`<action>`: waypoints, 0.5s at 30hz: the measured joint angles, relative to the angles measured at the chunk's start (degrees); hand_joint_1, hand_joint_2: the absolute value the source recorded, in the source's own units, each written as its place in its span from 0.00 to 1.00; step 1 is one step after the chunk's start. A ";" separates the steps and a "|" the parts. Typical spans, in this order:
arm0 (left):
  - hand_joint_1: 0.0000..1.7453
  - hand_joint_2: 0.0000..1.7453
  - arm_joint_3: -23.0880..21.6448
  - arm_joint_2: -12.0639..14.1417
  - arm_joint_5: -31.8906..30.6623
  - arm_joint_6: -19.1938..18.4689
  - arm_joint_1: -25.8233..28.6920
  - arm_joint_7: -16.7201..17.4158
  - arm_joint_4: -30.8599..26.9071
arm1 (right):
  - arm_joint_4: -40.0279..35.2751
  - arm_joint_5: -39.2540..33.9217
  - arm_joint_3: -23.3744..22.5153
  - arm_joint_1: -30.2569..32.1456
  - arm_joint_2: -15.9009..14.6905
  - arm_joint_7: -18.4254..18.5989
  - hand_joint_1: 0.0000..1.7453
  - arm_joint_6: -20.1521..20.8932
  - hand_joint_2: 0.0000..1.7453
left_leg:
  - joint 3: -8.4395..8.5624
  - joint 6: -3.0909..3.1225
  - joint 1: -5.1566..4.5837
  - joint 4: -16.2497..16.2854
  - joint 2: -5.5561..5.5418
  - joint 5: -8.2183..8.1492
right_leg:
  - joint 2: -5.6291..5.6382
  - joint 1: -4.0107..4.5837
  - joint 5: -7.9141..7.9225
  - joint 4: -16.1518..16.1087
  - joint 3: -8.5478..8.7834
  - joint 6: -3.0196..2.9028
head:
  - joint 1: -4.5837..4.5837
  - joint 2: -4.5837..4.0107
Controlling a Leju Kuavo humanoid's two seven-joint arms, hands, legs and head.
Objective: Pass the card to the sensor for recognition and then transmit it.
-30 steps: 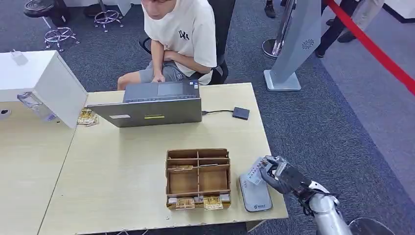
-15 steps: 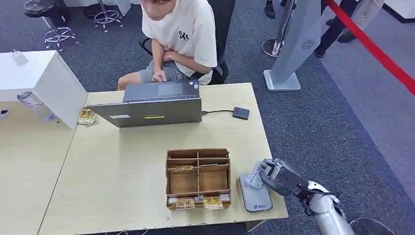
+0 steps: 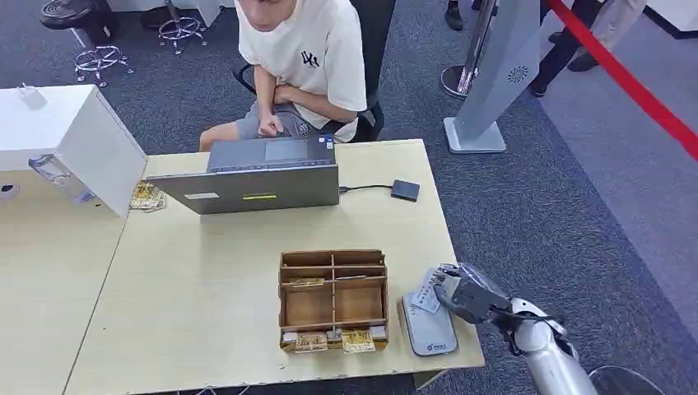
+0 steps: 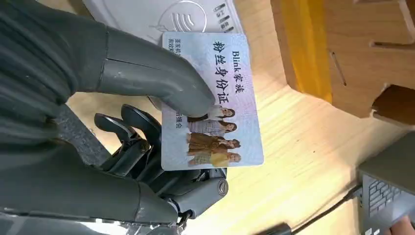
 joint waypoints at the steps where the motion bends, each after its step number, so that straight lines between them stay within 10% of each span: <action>1: 0.00 0.00 -0.02 0.00 0.17 -0.02 0.00 0.00 0.00 | 0.17 -0.11 0.02 -0.14 -0.04 0.00 1.00 0.00 1.00 | 0.00 0.00 0.00 0.00 0.00 0.00 | 0.00 0.00 0.00 0.00 0.00 0.00 | 0.00 0.00; 15: 0.00 0.00 -0.81 0.00 1.79 -0.07 0.00 -0.26 0.02 | 0.15 -2.62 0.92 0.19 -2.08 -1.66 1.00 3.80 1.00 | 0.00 0.00 0.00 0.00 0.00 0.00 | 0.00 0.00 0.00 0.00 0.00 0.00 | 0.02 0.00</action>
